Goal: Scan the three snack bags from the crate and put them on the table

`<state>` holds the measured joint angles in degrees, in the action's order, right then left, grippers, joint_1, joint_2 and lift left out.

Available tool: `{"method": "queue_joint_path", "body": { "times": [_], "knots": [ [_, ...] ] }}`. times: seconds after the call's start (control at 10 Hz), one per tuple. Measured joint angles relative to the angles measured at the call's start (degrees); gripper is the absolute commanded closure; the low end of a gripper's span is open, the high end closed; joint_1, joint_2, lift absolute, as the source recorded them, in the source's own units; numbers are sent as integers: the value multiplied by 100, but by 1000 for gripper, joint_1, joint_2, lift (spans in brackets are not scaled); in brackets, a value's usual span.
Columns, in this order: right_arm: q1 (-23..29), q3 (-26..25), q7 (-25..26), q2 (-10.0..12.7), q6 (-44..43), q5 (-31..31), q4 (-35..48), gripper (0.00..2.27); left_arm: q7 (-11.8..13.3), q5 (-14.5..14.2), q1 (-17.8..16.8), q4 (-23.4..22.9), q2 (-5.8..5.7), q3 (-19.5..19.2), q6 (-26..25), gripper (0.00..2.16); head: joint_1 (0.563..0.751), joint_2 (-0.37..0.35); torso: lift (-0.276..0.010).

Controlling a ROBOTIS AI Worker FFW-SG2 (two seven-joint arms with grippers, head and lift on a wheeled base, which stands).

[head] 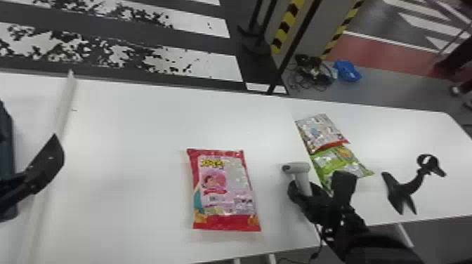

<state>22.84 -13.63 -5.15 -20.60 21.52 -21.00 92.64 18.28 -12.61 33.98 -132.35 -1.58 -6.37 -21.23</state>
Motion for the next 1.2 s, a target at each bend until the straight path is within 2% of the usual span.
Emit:
{"method": "queue_joint_path", "body": {
  "times": [0.3,0.5,0.6,0.9,1.1,1.2],
  "knots": [
    [259,-174,-3,94,-87,-247,350,2223,15,-20,-29,39,-14,5,32,56,695,-339,-94],
    [649,-458,3,229,241,-573,1069,2223,43,-72,-32,42,-27,12,82,56,695,-337,-94],
    [874,-668,-6,346,662,-838,1551,2223,51,-87,-32,44,-32,28,99,56,695,-333,-94],
    [1358,-1242,-459,784,2267,-1806,2752,2223,61,-93,-64,57,-35,103,127,56,695,-285,-94],
    [1533,-1257,-611,988,2843,-2072,3341,2223,62,-93,-66,55,-39,155,140,56,695,-223,-94],
    [1563,-1132,-630,1021,2987,-2104,3524,2223,65,-93,-61,51,-38,171,141,56,695,-191,-94]
  ]
}}
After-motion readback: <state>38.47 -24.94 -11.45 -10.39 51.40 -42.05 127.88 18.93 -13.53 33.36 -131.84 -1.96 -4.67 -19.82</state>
